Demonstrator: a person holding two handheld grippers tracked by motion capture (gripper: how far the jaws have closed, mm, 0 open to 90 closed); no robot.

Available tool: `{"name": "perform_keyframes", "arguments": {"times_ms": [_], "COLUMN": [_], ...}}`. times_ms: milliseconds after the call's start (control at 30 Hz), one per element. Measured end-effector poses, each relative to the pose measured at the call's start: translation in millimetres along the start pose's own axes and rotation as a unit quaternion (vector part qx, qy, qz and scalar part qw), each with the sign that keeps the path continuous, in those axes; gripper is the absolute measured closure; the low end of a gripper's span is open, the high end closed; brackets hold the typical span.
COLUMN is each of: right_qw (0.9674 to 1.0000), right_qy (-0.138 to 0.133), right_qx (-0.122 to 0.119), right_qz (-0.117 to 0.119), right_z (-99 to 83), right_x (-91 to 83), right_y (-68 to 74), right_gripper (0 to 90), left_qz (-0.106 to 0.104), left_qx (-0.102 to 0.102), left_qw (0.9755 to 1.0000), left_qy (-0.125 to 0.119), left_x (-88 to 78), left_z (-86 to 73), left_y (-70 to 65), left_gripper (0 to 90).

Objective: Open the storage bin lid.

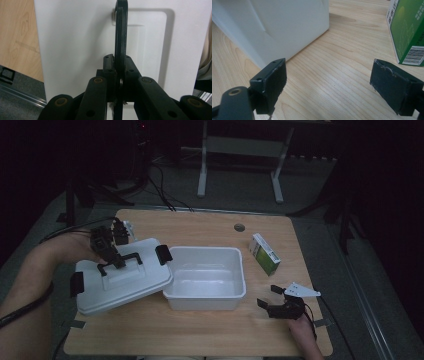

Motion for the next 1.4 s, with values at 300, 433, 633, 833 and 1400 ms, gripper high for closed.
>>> {"name": "perform_keyframes", "arguments": {"times_ms": [300, 433, 633, 833, 1400], "right_qw": [1.0, 1.0, 1.0, 1.0, 1.0], "right_qy": [0.003, 0.003, 0.004, 0.003, 0.003], "right_qx": [-0.005, -0.006, -0.005, -0.005, -0.005], "right_qz": [-0.002, -0.002, -0.001, 0.0, 0.002], "right_z": [0.1, 0.3, 0.1, 0.2, -0.4], "right_x": [0.8, 0.9, 0.8, 0.9, 0.9], "right_y": [2.1, 1.8, 2.2, 2.3, 2.5], "right_gripper": [13.7, 13.7, 13.7, 13.6, 13.7], "left_qz": [-0.009, -0.01, -0.006, -0.001, -0.015], "left_qx": [-0.03, -0.045, -0.052, -0.061, -0.083], "left_qw": [0.9995, 0.9989, 0.9986, 0.998, 0.9962], "left_qy": [-0.002, -0.001, -0.001, -0.016, -0.021], "left_x": [8.5, 17.9, 31.7, 56.9, 109.3], "left_z": [-33.0, -44.6, -52.0, -53.0, -54.5], "left_y": [9.4, 13.8, 18.6, 24.5, 35.9], "left_gripper": [83.8, 83.8, 83.8, 83.8, 83.7]}}
Point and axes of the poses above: each handheld gripper's, and its own axes: x roughly forward along the jaws, z roughly out of its top, y roughly to its left, the point moved 2 cm from there along x, roughly forward along the jaws, and after that the axes turned 6 degrees about -x, right-handed, at the moved point
